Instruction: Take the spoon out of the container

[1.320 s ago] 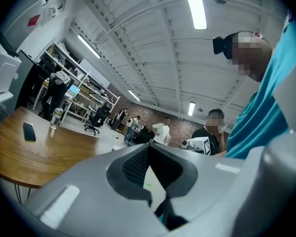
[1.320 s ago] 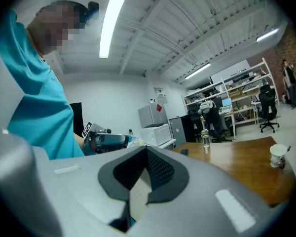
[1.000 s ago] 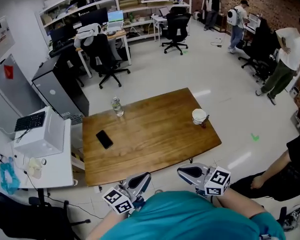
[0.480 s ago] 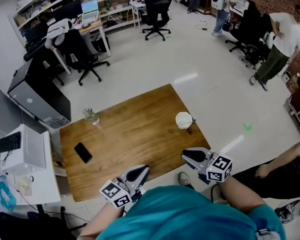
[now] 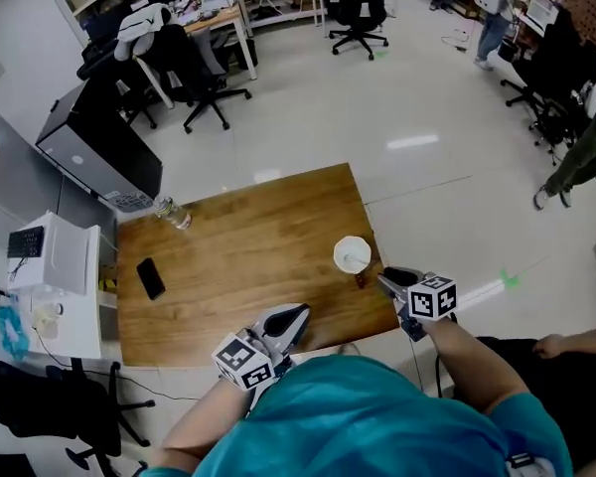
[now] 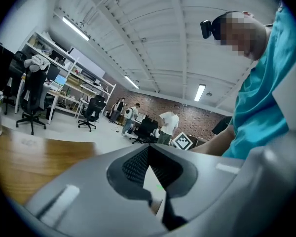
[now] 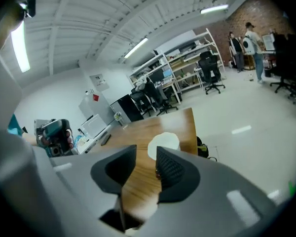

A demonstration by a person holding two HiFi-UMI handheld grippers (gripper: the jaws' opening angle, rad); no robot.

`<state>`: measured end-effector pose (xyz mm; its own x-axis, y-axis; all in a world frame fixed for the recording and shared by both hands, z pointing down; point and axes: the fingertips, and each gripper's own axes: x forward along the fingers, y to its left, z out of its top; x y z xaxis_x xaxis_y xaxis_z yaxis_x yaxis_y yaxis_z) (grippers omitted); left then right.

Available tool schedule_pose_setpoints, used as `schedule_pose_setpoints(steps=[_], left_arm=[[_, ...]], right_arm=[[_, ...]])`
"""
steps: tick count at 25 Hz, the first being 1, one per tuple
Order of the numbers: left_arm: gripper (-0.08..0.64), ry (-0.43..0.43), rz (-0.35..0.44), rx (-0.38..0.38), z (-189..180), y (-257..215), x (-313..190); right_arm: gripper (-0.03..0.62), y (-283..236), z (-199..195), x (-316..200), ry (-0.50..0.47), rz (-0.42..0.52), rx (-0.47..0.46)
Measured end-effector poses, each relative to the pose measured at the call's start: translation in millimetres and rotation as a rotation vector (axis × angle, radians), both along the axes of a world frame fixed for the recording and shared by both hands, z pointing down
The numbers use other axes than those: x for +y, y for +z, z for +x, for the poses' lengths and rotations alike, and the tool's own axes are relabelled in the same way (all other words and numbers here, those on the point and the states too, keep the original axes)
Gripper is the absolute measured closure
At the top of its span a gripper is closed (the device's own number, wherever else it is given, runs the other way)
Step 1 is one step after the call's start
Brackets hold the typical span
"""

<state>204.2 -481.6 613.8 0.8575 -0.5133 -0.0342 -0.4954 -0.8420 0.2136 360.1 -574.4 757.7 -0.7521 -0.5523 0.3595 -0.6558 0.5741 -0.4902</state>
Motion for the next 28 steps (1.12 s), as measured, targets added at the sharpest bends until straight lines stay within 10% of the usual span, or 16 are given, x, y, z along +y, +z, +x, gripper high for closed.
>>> schedule_pose_setpoints(steps=[9,28], left_arm=[[0.561,0.047,-0.061,-0.064,37,45,-65],[0.561,0.098,-0.12,-0.061,33,65,-86]], right_arm=[[0.436,81,-5,-71,0.065,-0.231,0.027],[0.543,76,-15,-92,0.126,-0.324,0.038]])
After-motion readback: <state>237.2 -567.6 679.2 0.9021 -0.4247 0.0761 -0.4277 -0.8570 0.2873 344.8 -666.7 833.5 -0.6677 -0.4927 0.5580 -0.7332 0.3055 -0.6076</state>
